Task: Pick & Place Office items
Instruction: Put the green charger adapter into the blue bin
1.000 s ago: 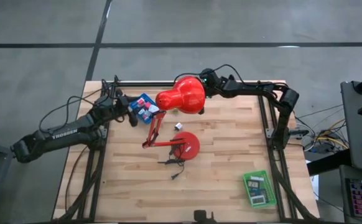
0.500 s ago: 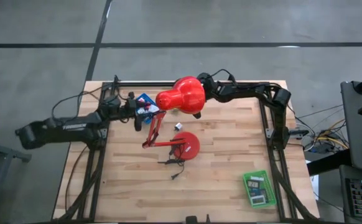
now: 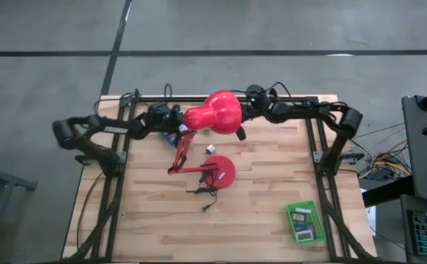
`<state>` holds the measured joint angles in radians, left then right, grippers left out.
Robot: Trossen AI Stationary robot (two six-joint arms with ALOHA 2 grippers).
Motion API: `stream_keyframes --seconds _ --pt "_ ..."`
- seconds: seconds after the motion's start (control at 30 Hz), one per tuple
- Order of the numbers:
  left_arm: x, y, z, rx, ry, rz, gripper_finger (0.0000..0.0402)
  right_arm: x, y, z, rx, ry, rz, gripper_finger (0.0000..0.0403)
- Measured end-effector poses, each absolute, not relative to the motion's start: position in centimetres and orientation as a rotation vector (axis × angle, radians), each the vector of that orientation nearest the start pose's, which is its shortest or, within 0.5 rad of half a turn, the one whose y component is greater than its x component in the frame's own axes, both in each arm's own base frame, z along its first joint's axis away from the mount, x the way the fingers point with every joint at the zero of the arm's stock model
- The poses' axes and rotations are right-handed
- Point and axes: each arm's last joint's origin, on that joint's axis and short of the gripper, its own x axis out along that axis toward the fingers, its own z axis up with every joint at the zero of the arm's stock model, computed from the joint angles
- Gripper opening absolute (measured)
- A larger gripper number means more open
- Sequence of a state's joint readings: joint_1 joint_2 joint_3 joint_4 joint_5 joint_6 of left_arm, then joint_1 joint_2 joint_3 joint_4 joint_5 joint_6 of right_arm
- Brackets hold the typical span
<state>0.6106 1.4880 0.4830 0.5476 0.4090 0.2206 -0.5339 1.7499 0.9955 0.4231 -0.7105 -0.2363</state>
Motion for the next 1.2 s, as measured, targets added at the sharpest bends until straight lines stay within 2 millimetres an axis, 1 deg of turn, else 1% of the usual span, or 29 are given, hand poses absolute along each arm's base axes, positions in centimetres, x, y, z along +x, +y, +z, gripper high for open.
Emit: stream_keyframes --seconds 0.07,0.3,0.43,0.67,0.97,1.07,1.2 --pt "23.2 14.8 14.8 -0.007 0.462 0.128 0.0229 32.2 -16.7 21.5 -0.05 0.235 0.206 0.0224" --pt "26.0 16.8 15.0 0.018 0.6 0.076 0.023 29.8 -14.8 23.0 -0.077 0.206 0.196 0.0224" --pt "27.2 17.8 15.2 0.021 0.646 0.09 0.023 28.9 -14.0 23.1 -0.083 0.207 0.189 0.0224" --pt "28.2 18.7 14.8 0.017 0.773 0.077 0.023 28.4 -13.1 22.6 -0.081 0.22 0.208 0.0224" --pt "28.7 19.2 14.8 0.072 0.866 0.09 0.023 28.3 -13.0 22.5 -0.123 0.216 0.212 0.0224" --pt "29.0 19.5 14.9 0.06 0.891 0.079 0.023 28.3 -13.1 22.5 -0.139 0.215 0.213 0.0224" --pt "29.5 19.8 14.4 0.046 0.938 0.056 0.023 28.3 -13.1 22.5 -0.153 0.214 0.211 0.0224"
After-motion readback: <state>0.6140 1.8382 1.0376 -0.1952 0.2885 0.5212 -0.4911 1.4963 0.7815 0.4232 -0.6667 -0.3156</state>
